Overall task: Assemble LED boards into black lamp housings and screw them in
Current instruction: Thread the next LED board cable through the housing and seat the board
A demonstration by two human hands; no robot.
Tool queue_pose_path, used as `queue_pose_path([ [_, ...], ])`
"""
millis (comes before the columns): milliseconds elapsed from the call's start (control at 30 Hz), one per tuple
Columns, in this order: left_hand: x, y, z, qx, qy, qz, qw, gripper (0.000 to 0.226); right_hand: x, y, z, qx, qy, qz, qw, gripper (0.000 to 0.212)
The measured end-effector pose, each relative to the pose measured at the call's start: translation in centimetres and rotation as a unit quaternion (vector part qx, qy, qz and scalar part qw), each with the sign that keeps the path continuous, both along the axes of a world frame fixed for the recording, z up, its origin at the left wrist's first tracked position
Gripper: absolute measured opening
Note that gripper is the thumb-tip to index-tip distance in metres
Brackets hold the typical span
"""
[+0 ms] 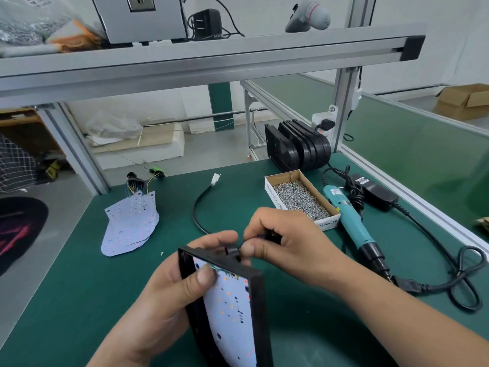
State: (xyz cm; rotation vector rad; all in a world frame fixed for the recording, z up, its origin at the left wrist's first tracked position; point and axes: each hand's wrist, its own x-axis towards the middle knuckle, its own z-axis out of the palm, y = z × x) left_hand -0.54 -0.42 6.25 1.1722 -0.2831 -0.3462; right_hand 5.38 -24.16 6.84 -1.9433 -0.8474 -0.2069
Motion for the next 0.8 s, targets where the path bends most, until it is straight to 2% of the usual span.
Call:
queue_pose_path([
  [100,-0.15,-0.06,0.05,0.01,-0.004,-0.001,1.0,0.08,0.12,-0.01,-0.05,0.012,0.016,-0.003,1.0,0.023],
  [233,-0.33,-0.21,0.08,0.006,-0.004,-0.005,1.0,0.084,0.37,-0.42,0.19,-0.027,0.002,0.021,0.999,0.011],
  [467,-0.54,-0.62,-0.22,-0.01,-0.034,-0.057,0.998,0.07,0.67,-0.82,0.06,-0.023,-0.01,0.029,0.999,0.013],
  [633,-0.6,-0.61,-0.69,-0.01,-0.032,-0.039,0.999,0.07,0.85,-0.74,0.04,-0.039,-0.071,0.042,0.996,0.014],
  [800,-0.73,-0.87,-0.86,-0.034,-0.03,-0.041,0.998,0.06,1.0,-0.7,0.24,-0.055,-0.099,0.066,0.991,0.013],
])
